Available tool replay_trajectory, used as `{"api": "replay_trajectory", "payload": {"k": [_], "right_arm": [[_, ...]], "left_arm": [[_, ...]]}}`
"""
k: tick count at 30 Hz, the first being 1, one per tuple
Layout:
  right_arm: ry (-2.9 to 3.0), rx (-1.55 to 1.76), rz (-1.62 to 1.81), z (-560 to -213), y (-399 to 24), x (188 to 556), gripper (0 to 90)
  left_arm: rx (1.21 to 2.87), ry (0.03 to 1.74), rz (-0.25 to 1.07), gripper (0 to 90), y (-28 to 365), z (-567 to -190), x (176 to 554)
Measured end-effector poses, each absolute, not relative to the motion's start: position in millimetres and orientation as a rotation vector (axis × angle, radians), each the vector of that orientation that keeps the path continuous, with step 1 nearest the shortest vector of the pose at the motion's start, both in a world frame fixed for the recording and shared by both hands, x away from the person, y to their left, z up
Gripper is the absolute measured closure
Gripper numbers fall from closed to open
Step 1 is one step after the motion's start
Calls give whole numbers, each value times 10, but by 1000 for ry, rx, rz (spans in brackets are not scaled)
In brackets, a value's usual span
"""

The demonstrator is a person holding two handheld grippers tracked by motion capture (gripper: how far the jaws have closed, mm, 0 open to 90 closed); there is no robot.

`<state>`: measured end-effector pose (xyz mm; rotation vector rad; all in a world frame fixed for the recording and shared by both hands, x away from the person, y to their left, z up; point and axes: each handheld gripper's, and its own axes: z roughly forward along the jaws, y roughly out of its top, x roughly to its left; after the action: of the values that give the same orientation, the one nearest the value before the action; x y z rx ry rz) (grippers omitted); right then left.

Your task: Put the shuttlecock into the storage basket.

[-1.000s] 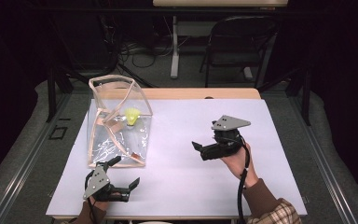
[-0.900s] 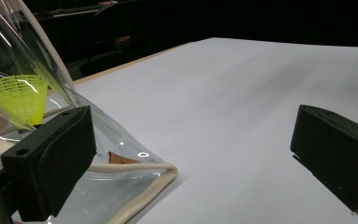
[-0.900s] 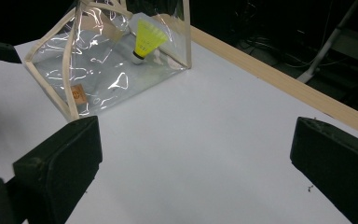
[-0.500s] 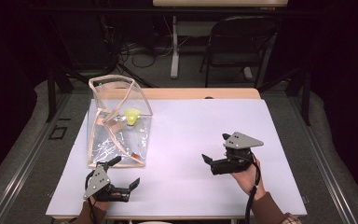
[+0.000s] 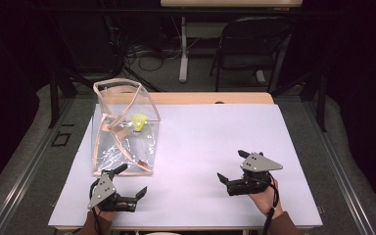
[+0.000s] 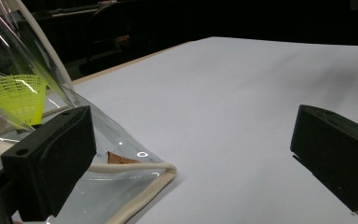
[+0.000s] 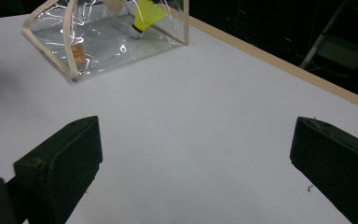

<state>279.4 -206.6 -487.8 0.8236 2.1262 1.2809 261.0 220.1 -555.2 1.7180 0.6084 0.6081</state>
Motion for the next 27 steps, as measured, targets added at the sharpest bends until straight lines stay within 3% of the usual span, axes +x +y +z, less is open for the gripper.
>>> {"api": "replay_trajectory", "payload": {"k": [27], "right_arm": [[2109, 714, 1299, -5265, -2195, 2529, 8]], "left_arm": [[1732, 607, 606, 0, 2192, -5560, 2618]]}}
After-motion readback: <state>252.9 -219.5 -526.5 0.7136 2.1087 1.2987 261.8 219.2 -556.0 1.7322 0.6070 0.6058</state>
